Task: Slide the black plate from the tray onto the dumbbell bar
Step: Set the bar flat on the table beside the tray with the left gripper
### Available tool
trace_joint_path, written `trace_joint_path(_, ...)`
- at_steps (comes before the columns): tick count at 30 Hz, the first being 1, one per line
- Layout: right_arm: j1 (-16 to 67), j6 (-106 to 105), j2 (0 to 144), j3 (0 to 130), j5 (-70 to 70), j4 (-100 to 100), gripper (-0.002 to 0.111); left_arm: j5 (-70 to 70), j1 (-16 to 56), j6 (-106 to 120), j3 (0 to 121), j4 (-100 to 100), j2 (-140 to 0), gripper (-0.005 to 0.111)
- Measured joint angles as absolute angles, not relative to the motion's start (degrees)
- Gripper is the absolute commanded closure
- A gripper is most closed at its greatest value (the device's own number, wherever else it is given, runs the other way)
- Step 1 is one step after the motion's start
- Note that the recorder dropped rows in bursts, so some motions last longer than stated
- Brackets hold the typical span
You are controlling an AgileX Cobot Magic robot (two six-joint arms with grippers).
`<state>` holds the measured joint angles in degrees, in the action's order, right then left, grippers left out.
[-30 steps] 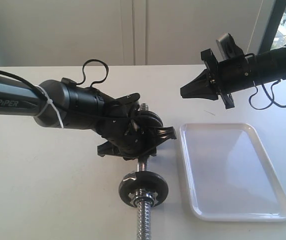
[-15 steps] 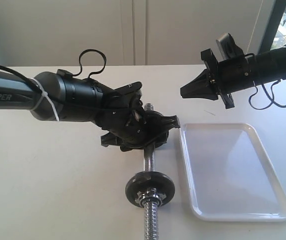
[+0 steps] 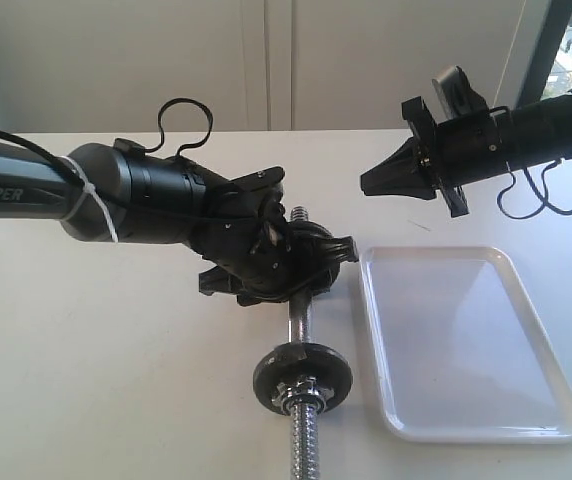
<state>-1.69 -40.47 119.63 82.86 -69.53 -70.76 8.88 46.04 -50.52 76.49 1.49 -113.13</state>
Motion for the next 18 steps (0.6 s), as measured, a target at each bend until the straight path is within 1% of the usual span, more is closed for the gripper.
trace_joint_path(12,-1.69,-40.47,119.63,82.86,-69.53,-71.66,0.108,13.8,46.04,-47.7,76.49,4.25,-110.22,0.043)
trace_joint_path(18,-1.69,-40.47,119.63,82.86,-69.53,-71.8,0.108,17.99,44.2,-47.44,76.49,5.97,-108.19,0.043)
